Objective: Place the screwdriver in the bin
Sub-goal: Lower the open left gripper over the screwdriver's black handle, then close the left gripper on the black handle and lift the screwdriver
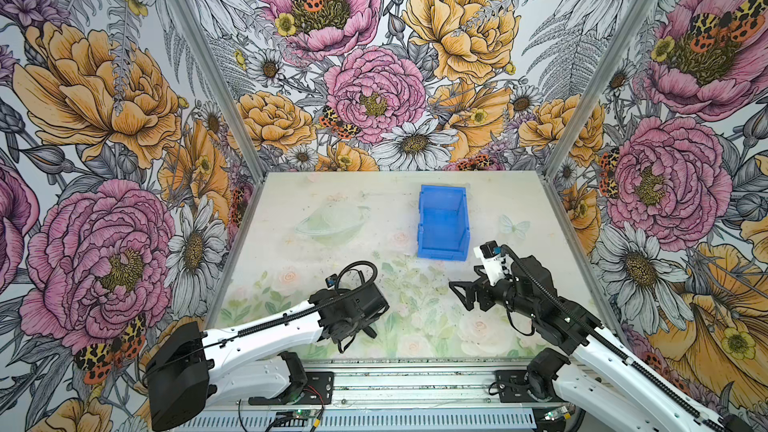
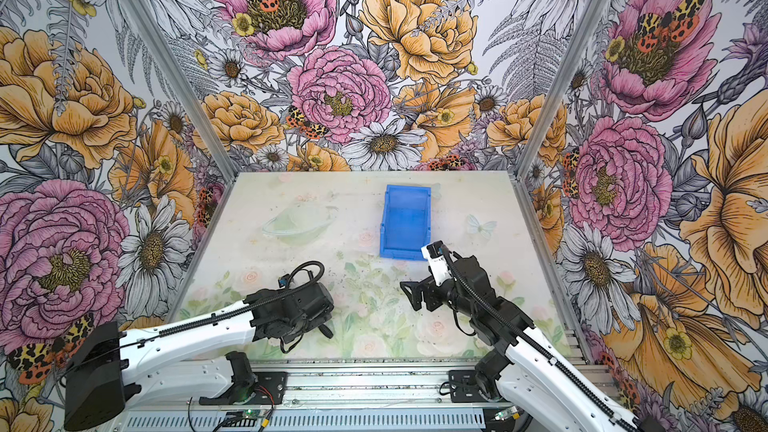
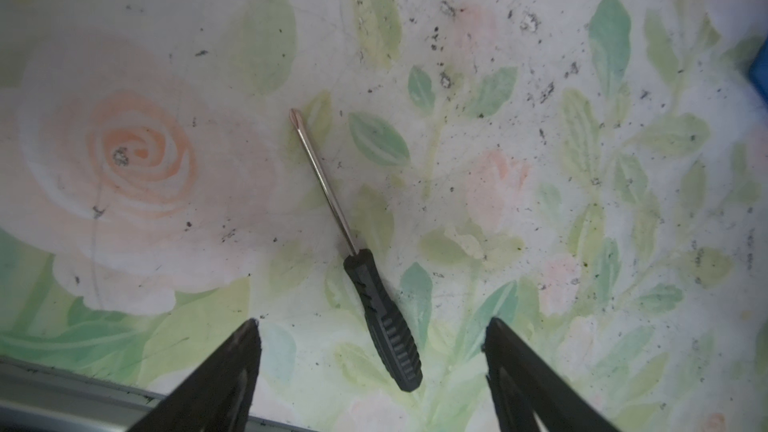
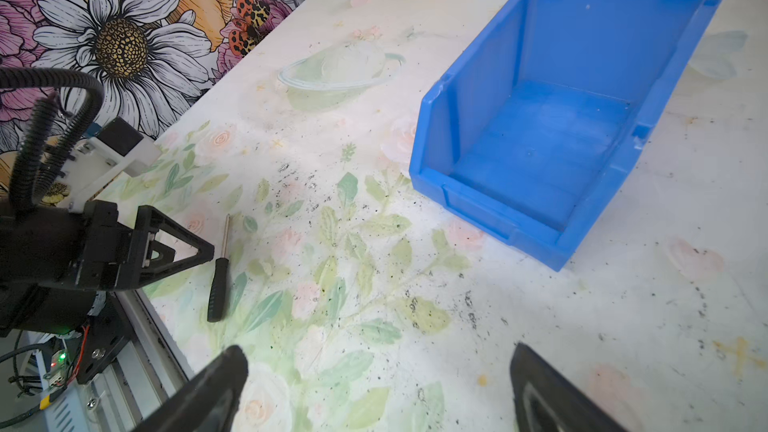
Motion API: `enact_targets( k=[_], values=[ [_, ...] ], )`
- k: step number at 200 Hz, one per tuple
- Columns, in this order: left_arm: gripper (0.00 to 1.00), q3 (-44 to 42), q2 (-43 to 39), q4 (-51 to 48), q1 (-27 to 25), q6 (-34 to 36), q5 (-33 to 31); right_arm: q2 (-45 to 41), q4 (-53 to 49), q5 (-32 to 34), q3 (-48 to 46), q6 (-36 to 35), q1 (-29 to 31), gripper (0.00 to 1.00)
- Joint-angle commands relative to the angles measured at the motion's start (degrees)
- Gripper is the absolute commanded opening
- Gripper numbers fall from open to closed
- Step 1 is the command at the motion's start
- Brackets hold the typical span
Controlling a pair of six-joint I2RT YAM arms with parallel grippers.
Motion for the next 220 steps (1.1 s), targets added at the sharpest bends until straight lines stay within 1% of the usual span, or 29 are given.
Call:
enact_targets(
  k=[1, 46, 76, 112, 153, 168, 204, 220],
  values=[
    [0.8, 2.0, 2.8, 1.3, -0.7, -1.0, -0.7, 0.2, 1.7, -0.5, -0.1, -0.6, 0.4, 0.99],
    [0.71, 3.5, 8.7, 3.9, -1.5, -0.3, 0.0, 0.1, 1.7, -1.2, -0.2, -0.6, 0.3, 1.0],
    [0.68, 4.6, 12.9, 5.0, -2.2, 0.0, 0.9, 0.1, 1.7, -1.1, -0.1, -0.6, 0.3, 1.0],
    [0.63, 5.2, 16.0, 6.3, -3.7, -0.9, 1.6, -0.3, 1.6, -0.9, -0.4, -0.4, 0.3, 1.0],
    [0.57, 3.8, 17.5, 8.4, -5.6, -2.9, 2.6, -0.3, 1.6, -0.3, -0.4, -0.6, 0.3, 1.0],
    [0.56, 3.0, 17.4, 9.6, -5.6, -2.9, 2.7, -0.1, 1.7, -0.5, -0.4, -0.6, 0.3, 1.0],
    [0.47, 2.3, 17.6, 9.6, -5.7, -4.0, 2.8, -0.1, 1.7, -0.6, -0.4, -0.5, 0.3, 1.0],
    [0.45, 1.4, 17.4, 9.6, -5.7, -5.2, 2.8, -0.2, 1.7, -0.7, -0.4, -0.6, 0.3, 1.0]
  ],
)
